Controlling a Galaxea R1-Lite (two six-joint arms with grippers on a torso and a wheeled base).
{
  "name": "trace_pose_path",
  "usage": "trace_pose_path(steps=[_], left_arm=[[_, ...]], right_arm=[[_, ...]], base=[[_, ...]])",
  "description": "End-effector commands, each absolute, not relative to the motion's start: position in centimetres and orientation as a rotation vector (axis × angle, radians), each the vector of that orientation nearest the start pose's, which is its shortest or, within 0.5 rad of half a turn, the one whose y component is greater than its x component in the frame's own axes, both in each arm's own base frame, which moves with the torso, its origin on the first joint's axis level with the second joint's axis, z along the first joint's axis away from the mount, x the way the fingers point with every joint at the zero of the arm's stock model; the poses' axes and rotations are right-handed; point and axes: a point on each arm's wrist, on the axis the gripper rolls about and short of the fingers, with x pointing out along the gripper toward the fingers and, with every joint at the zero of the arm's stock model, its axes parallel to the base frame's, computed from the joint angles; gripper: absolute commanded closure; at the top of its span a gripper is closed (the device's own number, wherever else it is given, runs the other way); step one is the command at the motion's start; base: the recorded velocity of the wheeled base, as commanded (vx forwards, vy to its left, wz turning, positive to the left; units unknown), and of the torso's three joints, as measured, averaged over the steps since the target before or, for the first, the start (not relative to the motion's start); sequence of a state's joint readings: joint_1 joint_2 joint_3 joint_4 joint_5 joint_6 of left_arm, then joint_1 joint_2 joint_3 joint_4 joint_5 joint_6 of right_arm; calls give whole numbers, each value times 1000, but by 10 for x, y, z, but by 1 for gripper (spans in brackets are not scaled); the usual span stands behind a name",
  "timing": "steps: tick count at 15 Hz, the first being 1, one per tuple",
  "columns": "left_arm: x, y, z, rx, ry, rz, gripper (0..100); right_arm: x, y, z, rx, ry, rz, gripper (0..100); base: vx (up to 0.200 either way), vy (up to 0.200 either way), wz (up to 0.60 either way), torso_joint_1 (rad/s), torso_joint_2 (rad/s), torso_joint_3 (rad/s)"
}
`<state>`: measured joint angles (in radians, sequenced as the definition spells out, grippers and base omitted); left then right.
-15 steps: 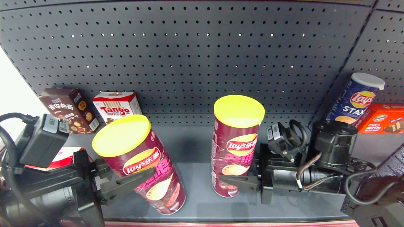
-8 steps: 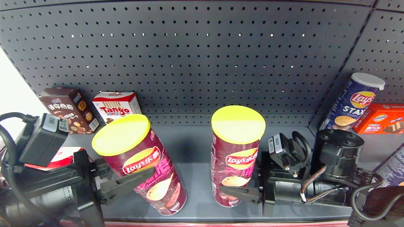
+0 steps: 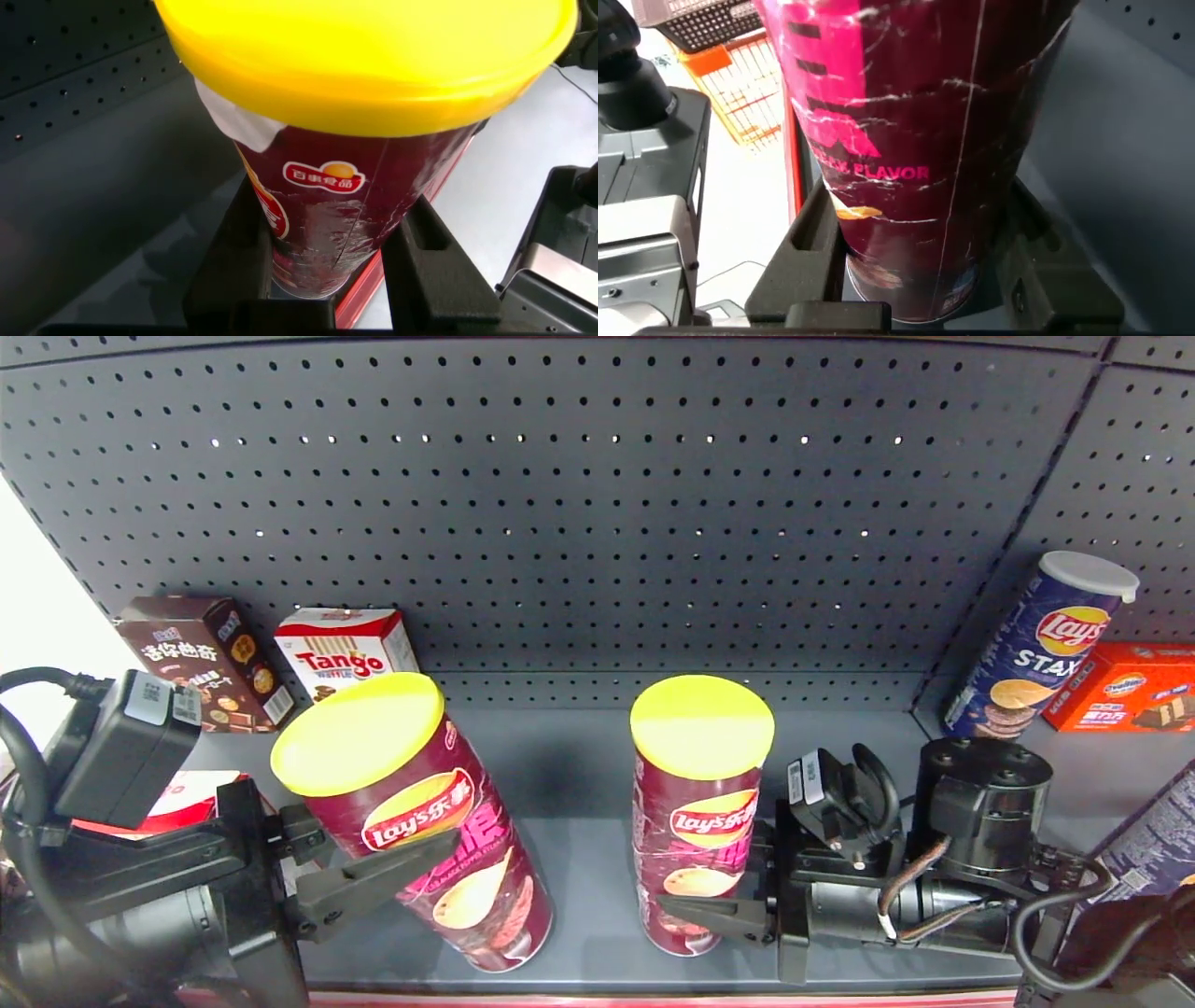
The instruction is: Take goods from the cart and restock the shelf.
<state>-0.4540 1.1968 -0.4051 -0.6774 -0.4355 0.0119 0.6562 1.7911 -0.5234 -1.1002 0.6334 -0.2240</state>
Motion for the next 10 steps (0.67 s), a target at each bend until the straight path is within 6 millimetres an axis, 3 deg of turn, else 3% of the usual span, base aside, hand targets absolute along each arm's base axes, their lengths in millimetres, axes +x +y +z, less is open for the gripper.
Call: trace_pose_path(steps=[1, 8, 9, 10], left_arm=[[145, -82, 197, 13, 112, -889, 100], [145, -82, 196, 11, 114, -891, 100], [145, -81, 196, 11, 113, -889, 100], [145, -82, 196, 11, 113, -889, 100]], right_arm=[[222, 188, 124, -194, 61, 1303, 100], [221, 190, 122, -202, 64, 1301, 100], [221, 190, 123, -204, 63, 1292, 0], [220, 189, 124, -207, 60, 1283, 0]], base=[[0, 0, 0, 0, 0, 0], [0, 0, 0, 0, 0, 0], [0, 0, 0, 0, 0, 0], [0, 0, 0, 0, 0, 0]])
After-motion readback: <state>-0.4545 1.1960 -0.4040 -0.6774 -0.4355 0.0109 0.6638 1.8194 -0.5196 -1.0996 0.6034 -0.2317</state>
